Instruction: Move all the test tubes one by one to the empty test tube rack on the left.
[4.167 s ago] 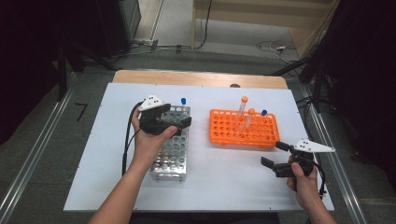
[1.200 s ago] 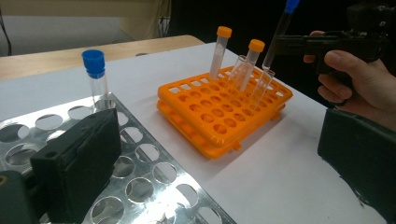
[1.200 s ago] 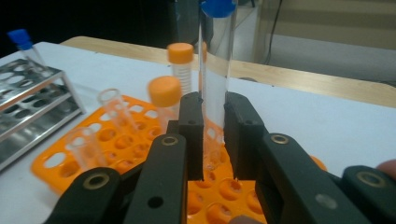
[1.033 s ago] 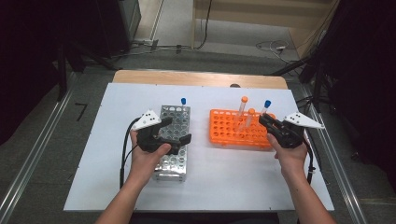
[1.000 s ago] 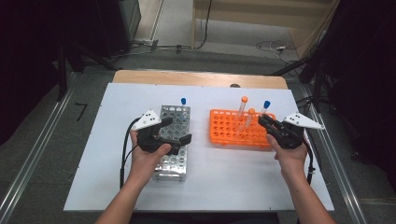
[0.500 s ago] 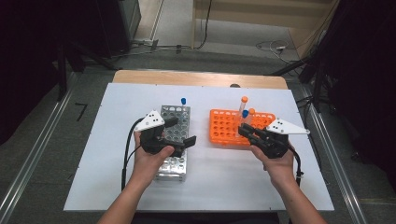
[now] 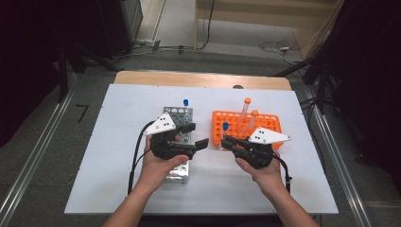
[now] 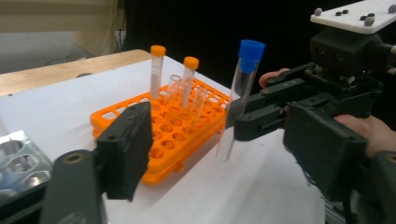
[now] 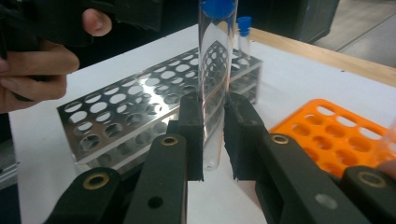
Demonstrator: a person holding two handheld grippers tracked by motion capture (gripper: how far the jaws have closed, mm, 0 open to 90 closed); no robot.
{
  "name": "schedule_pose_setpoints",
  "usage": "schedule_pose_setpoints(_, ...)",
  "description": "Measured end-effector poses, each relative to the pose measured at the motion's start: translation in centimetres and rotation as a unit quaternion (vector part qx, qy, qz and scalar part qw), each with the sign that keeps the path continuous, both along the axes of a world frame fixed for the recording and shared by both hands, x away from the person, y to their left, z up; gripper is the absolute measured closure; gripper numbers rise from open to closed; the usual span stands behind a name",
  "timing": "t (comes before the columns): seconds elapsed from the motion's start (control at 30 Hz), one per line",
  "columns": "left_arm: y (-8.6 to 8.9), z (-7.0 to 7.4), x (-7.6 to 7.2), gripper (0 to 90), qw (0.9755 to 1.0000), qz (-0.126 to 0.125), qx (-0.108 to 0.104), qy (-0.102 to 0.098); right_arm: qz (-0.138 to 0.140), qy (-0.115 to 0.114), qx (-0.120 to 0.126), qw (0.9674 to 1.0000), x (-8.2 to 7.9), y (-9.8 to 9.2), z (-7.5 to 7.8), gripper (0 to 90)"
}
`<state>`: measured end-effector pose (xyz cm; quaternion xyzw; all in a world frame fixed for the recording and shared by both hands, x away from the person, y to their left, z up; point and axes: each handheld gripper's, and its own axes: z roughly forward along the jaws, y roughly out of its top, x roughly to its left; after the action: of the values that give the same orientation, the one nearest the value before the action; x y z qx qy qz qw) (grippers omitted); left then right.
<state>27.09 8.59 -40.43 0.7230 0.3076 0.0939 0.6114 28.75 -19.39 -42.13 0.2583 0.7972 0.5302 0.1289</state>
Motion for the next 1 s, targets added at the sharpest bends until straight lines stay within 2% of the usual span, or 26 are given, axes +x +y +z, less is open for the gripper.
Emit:
schedule_pose_setpoints(0.27, -1.4, 0.1, 0.1, 48.3, 0.9996, -0.027, -0.007, -0.001, 0.025, 0.004, -0.006, 0.9997, -0.7, 1.4, -0.2, 75.8)
schedule_pose_setpoints(0.43, -2.2, 0.0, 0.1, 58.7, 0.9993, -0.036, 0.002, -0.004, 0.039, 0.005, -0.009, 0.9992, -1.1, 2.0, -0.3, 75.8)
schedule_pose_setpoints(0.67, -2.6, -0.1, 0.2, 74.3, 0.9995, -0.03, 0.012, -0.005, 0.05, 0.005, -0.014, 0.9986, -1.3, 2.4, -0.4, 75.8)
schedule_pose_setpoints(0.8, -2.5, -0.1, 0.2, 77.0, 0.9995, -0.022, 0.02, -0.012, 0.05, 0.008, -0.013, 0.9986, -1.2, 2.4, -0.4, 75.7)
schedule_pose_setpoints(0.93, -2.5, -0.1, 0.2, 77.4, 0.9995, -0.02, 0.019, -0.014, 0.052, 0.011, -0.01, 0.9985, -1.1, 2.2, -0.4, 74.8)
schedule_pose_setpoints(1.0, -2.5, -0.1, 0.2, 77.5, 0.9994, -0.017, 0.023, -0.017, 0.056, 0.009, -0.009, 0.9984, -1.0, 2.1, -0.5, 66.8)
